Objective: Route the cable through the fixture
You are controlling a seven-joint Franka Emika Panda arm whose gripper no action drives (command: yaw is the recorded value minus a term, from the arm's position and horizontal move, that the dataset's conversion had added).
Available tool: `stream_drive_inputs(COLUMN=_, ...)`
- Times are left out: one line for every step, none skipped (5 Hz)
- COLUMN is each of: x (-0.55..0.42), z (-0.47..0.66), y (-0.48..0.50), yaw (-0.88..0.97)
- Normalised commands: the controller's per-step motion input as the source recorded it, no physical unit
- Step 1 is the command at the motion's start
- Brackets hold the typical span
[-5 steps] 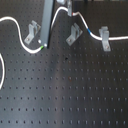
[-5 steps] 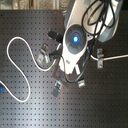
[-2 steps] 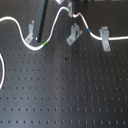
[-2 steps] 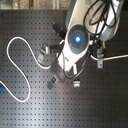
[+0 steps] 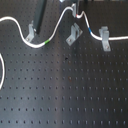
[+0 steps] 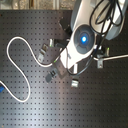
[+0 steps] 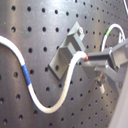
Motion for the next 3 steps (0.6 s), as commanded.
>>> stream_drive_inputs(x=0.148, z=-0.22, y=0.216, yaw=0.74)
stream_drive_inputs(x=0.124, z=-0.16, y=0.279, yaw=0.70)
stream_drive_inputs(x=0.145, z=-0.11, y=0.247, yaw=0.73)
